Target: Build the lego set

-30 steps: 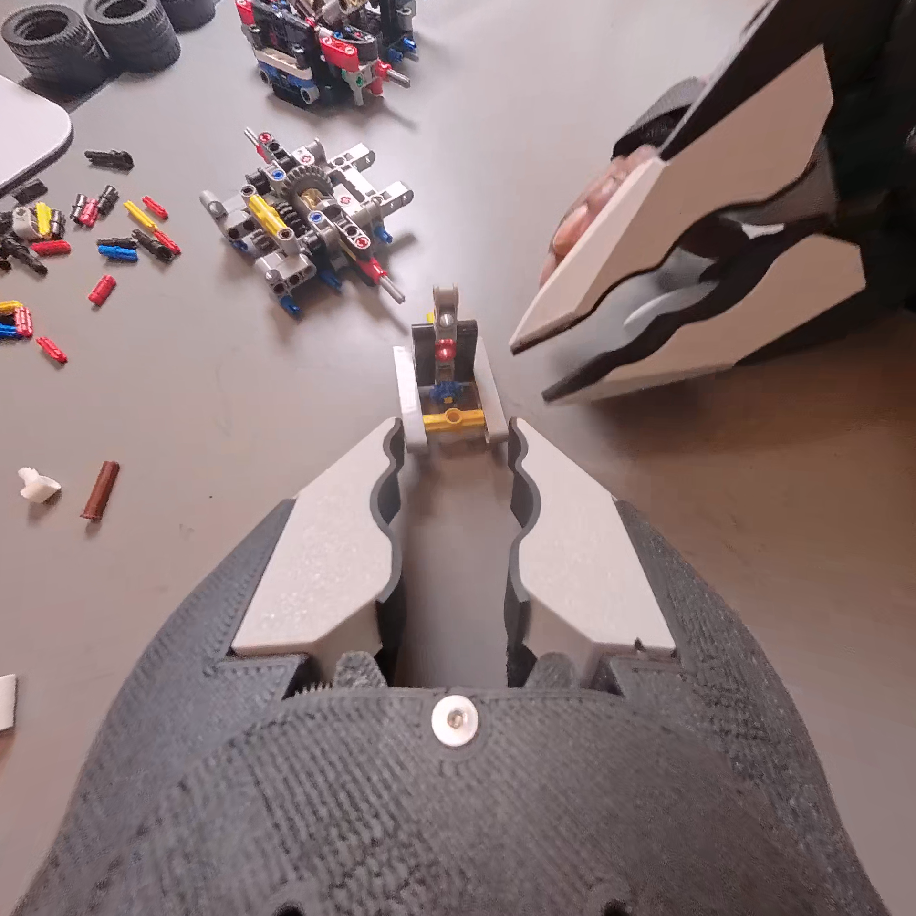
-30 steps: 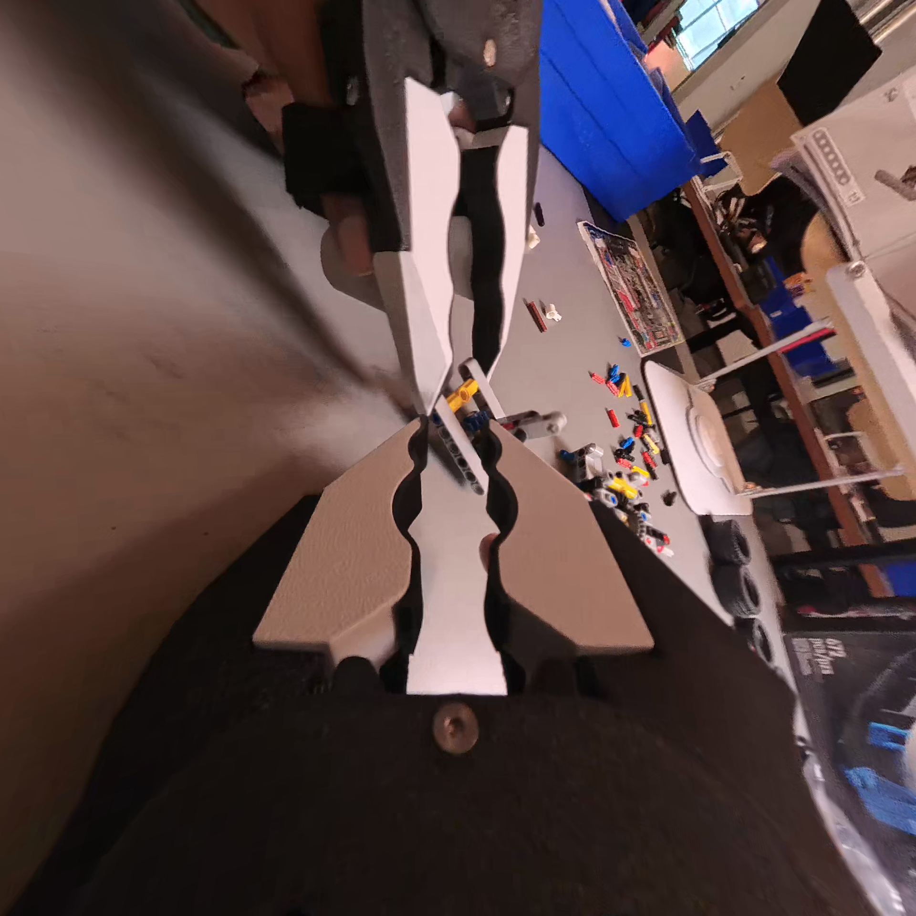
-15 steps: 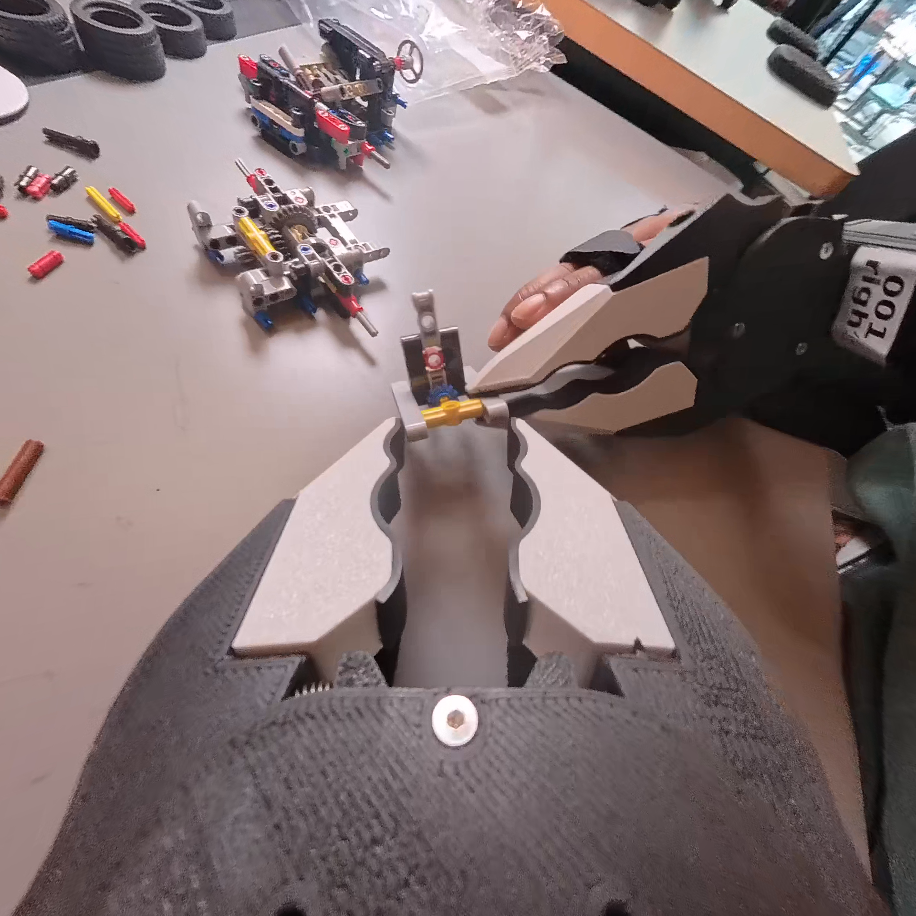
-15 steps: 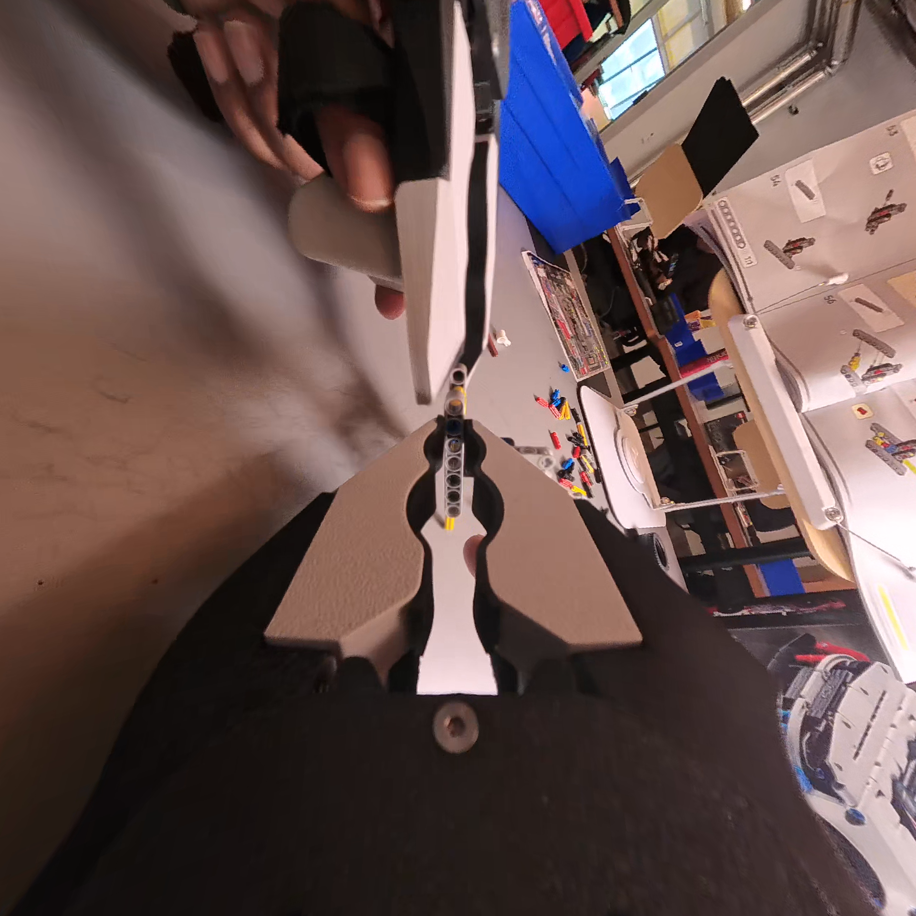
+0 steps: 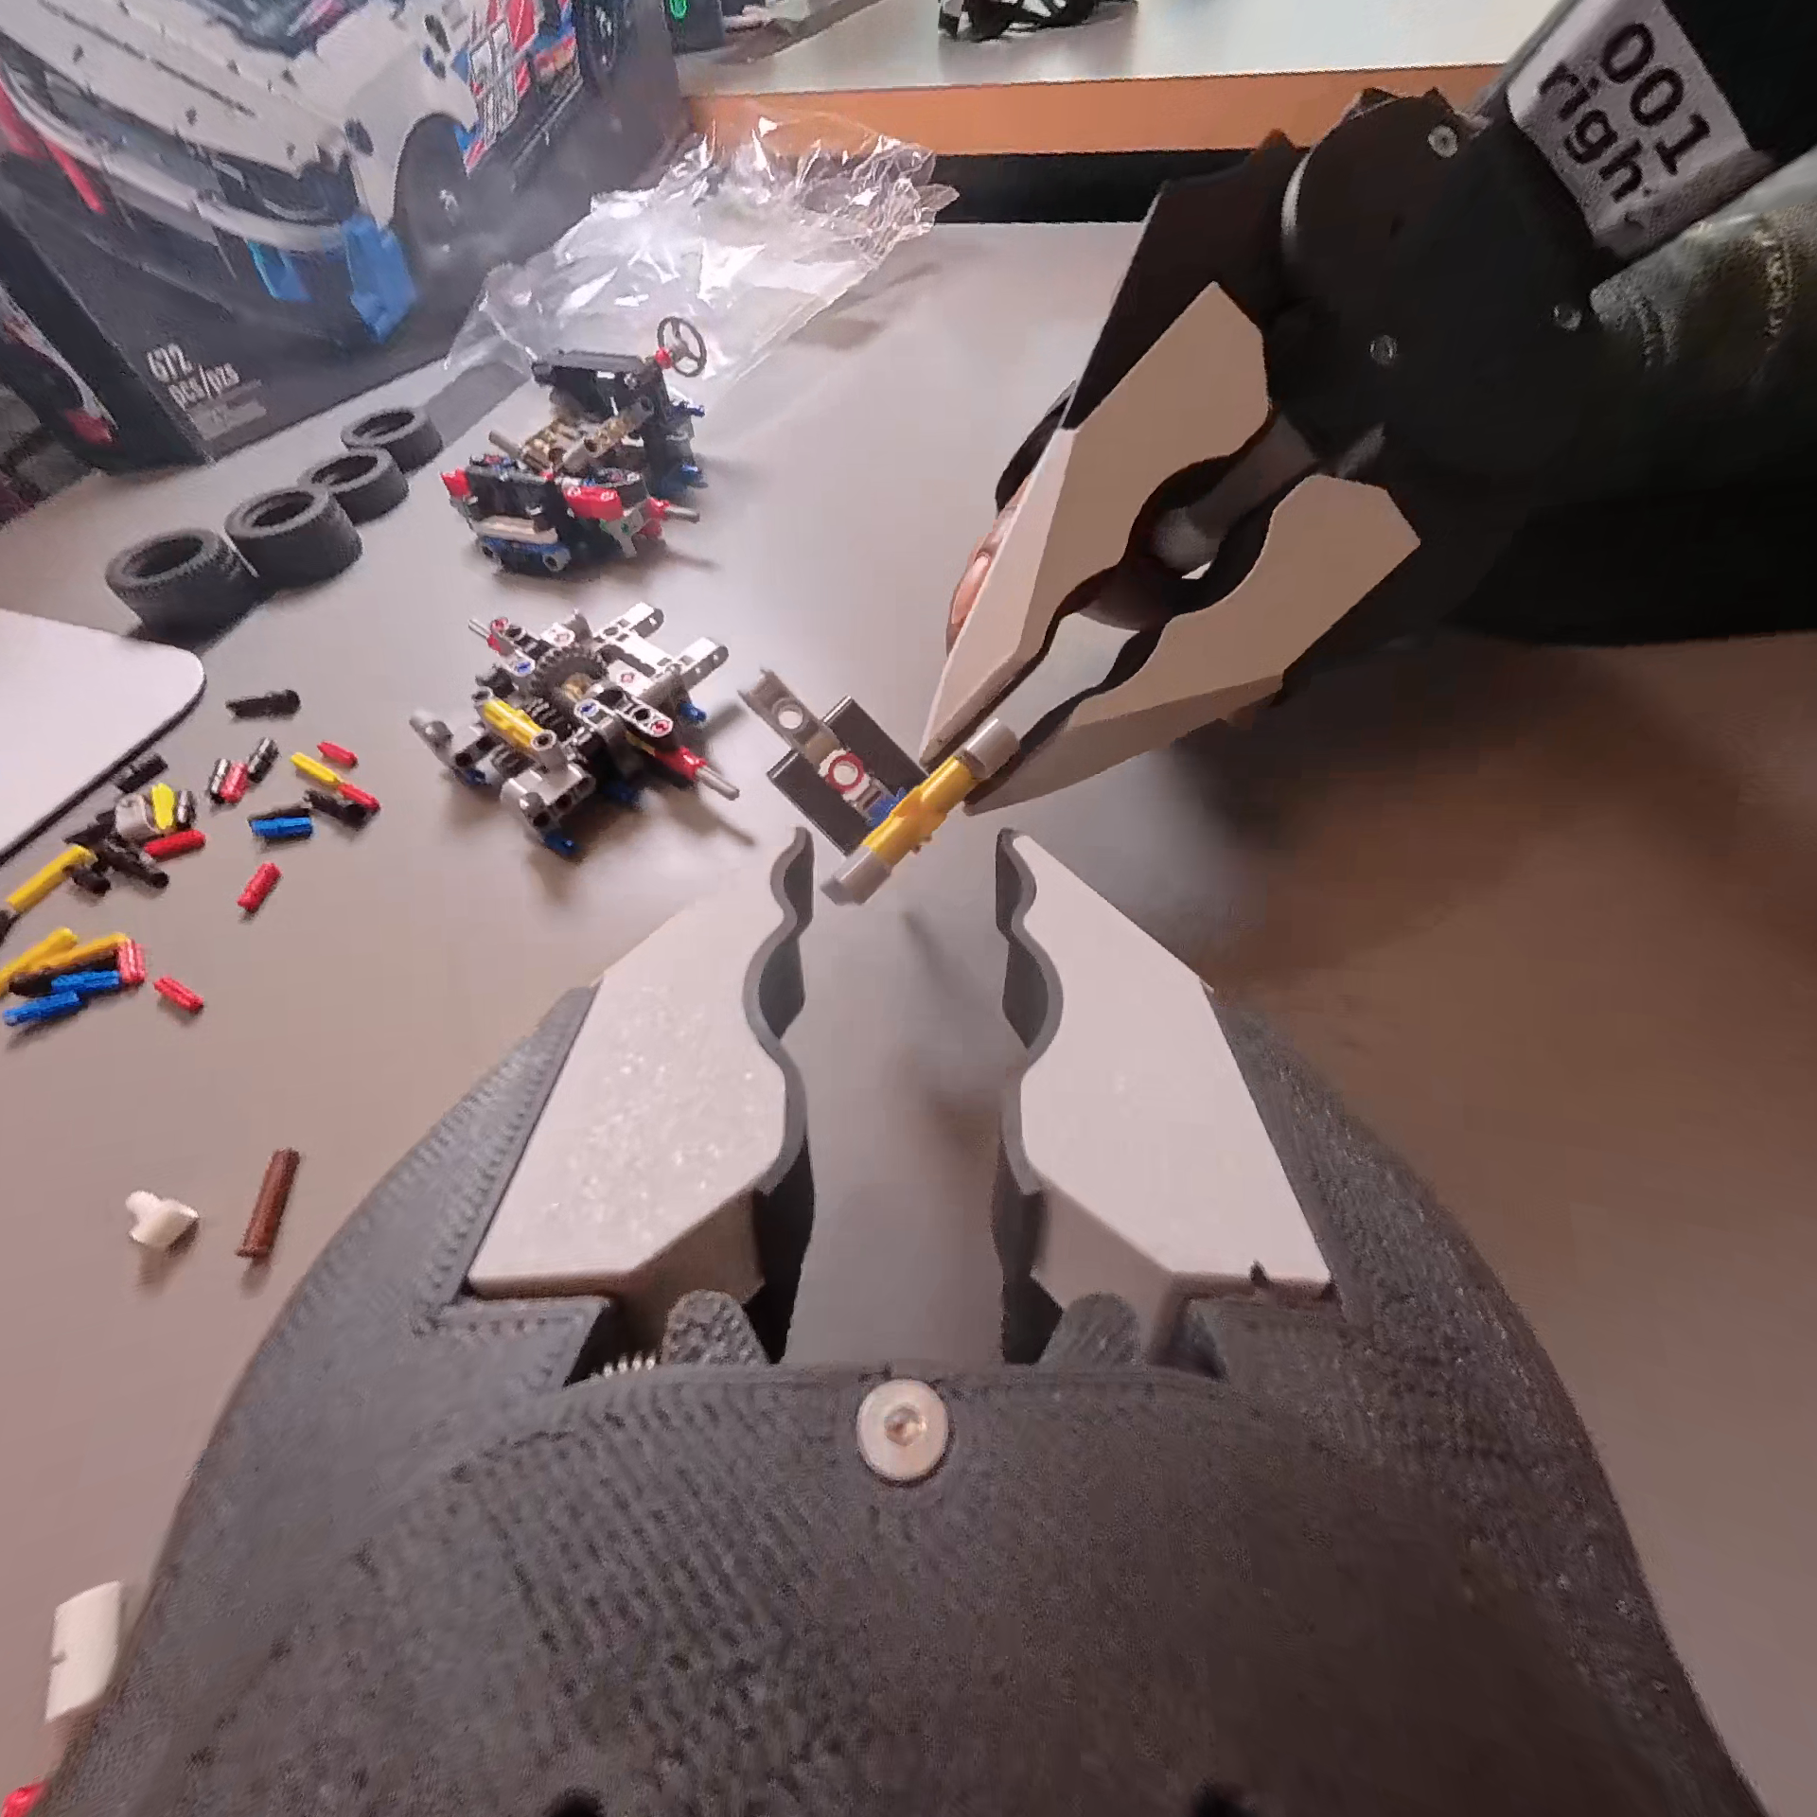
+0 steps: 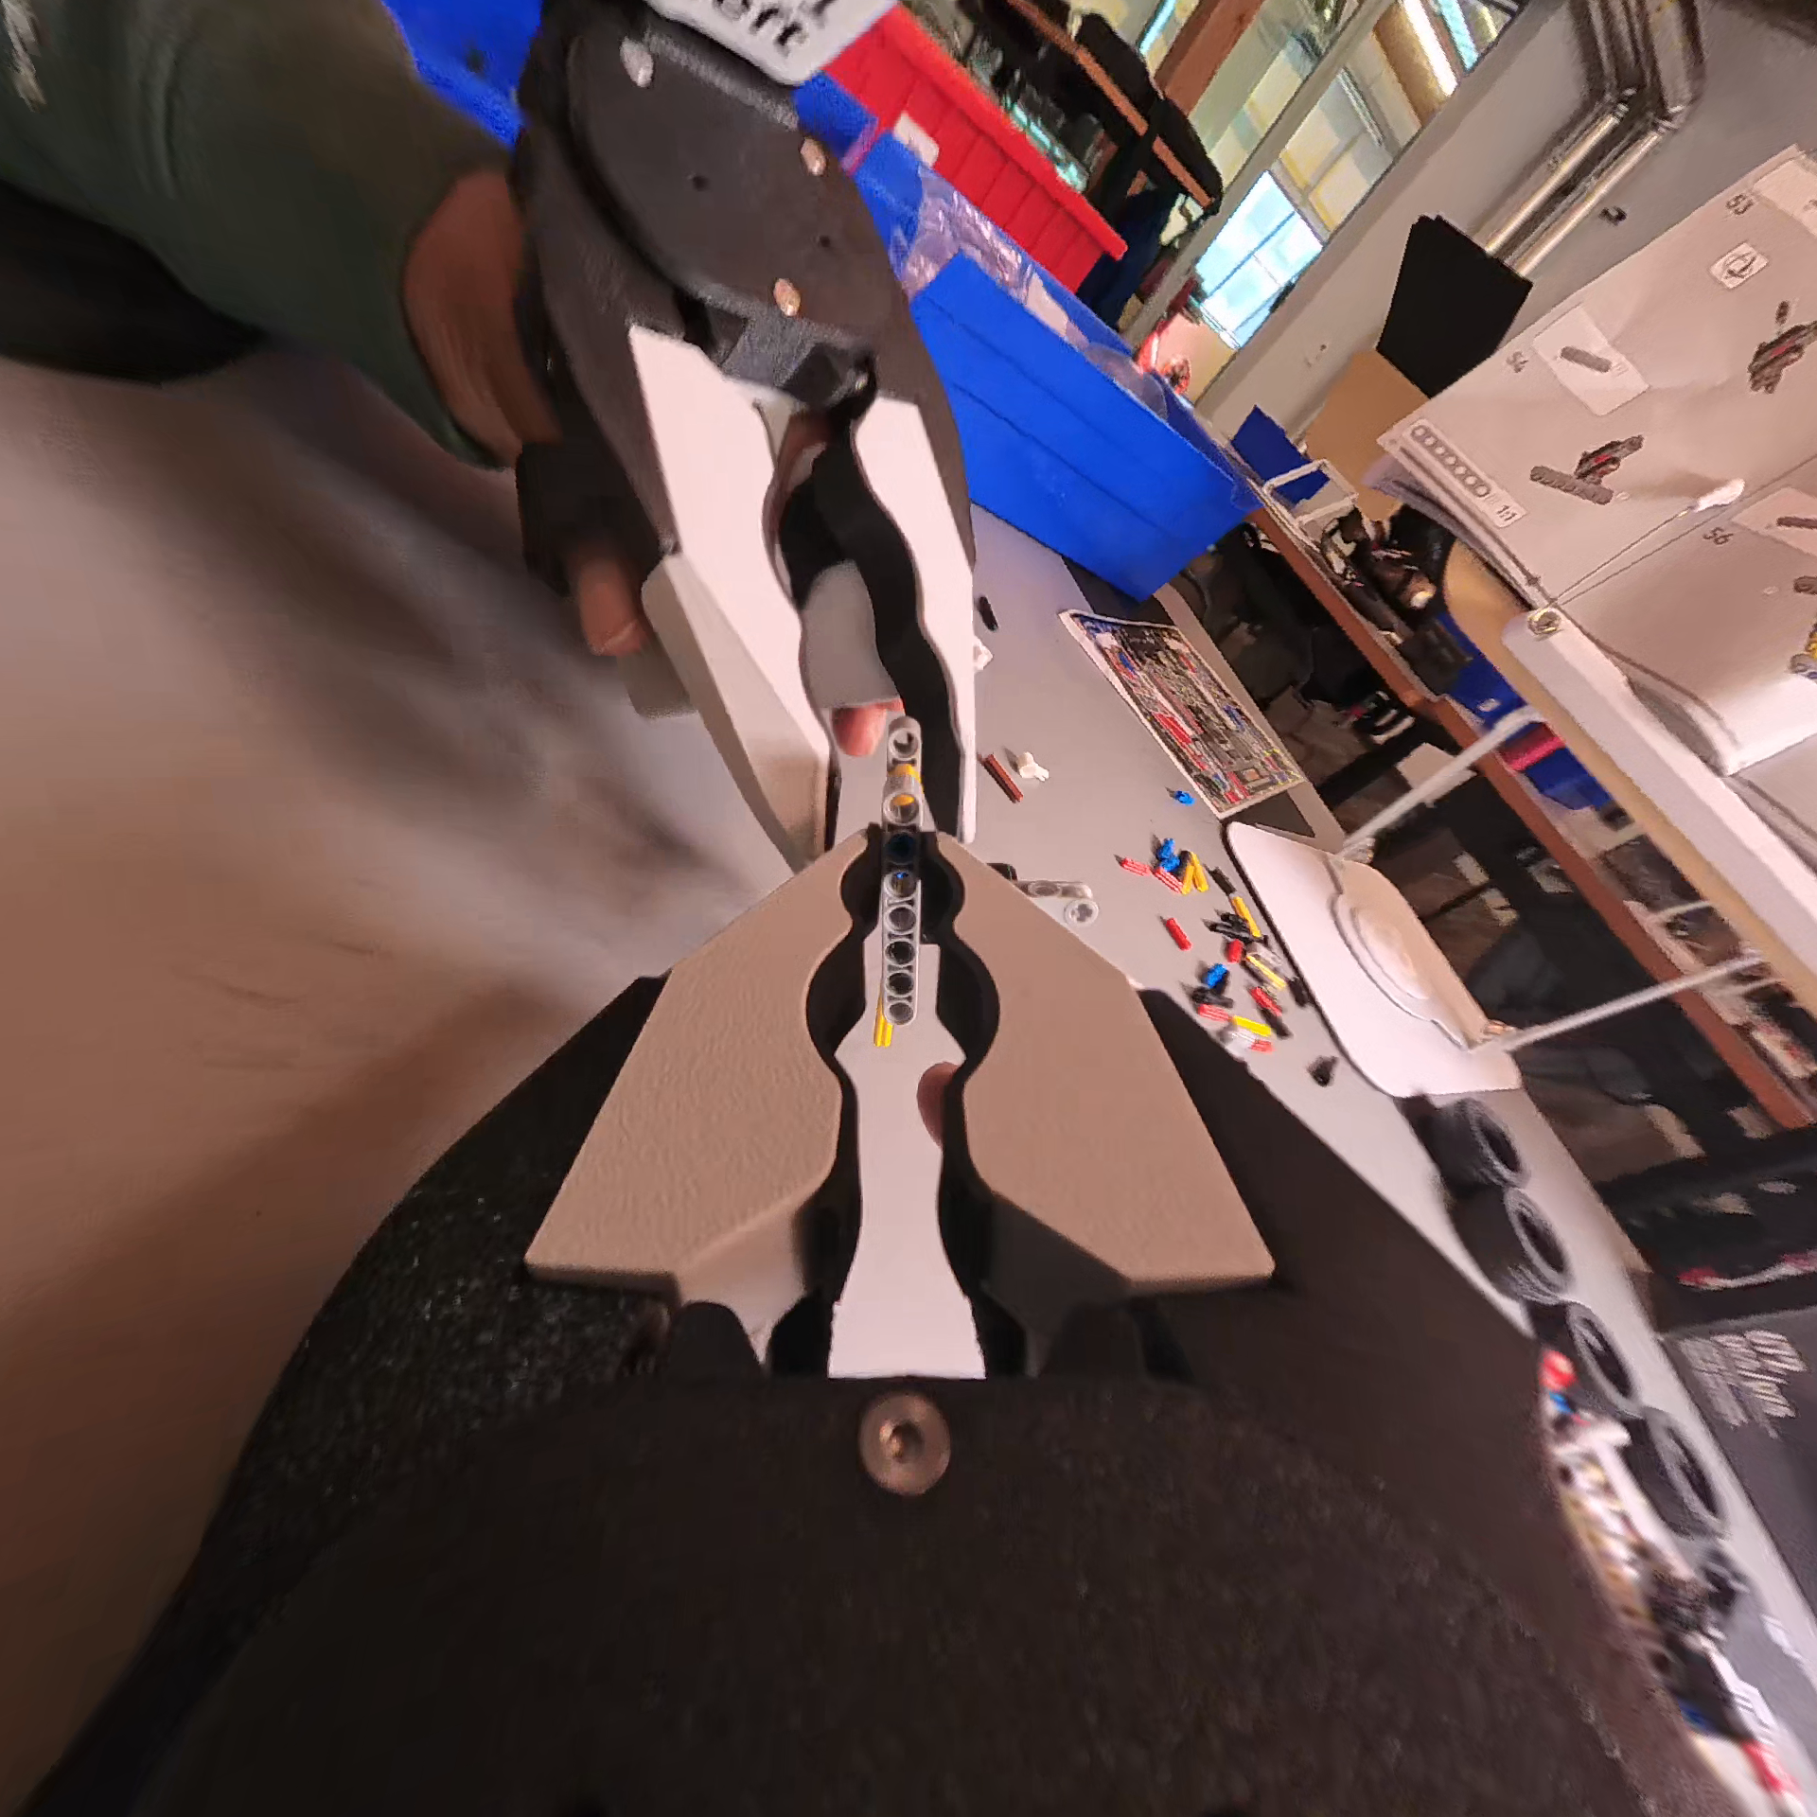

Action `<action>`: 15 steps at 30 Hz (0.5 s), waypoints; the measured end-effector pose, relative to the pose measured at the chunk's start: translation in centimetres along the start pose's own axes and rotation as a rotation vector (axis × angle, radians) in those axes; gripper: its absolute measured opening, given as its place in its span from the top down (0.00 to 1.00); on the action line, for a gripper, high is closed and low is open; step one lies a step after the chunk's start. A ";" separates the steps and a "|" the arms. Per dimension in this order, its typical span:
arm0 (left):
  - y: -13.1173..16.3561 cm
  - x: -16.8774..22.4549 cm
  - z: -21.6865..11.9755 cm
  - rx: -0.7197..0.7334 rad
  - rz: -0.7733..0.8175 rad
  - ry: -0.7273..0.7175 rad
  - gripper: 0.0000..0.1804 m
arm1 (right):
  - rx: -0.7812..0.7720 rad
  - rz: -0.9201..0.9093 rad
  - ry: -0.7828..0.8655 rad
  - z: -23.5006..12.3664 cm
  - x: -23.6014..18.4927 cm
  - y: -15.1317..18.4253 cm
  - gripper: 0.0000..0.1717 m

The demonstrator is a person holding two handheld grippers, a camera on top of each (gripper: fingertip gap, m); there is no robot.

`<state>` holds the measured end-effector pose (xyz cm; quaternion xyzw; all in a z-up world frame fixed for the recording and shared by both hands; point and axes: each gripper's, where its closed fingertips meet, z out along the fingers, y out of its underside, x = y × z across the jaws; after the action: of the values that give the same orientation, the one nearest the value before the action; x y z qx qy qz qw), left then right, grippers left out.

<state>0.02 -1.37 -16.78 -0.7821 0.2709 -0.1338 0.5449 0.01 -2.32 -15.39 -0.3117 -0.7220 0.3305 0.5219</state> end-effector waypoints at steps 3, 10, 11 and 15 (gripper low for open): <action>-0.6 0.5 -0.1 0.045 0.049 0.015 0.79 | 0.090 0.117 -0.047 -0.6 0.1 -1.2 0.97; -1.9 1.5 -0.3 0.119 0.040 0.067 0.80 | 0.290 0.439 -0.202 -2.4 0.6 -3.6 0.97; -2.1 1.7 -0.3 0.130 0.024 0.082 0.80 | 0.311 0.473 -0.215 -2.6 0.7 -3.9 0.97; -3.1 2.0 -0.5 0.184 -0.059 0.128 0.83 | 0.385 0.588 -0.273 -3.3 1.2 -4.6 0.97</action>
<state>2.25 -2.12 -13.94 -0.7265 0.2686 -0.2235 0.5917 2.37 -3.56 -10.25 -0.3547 -0.5892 0.6346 0.3526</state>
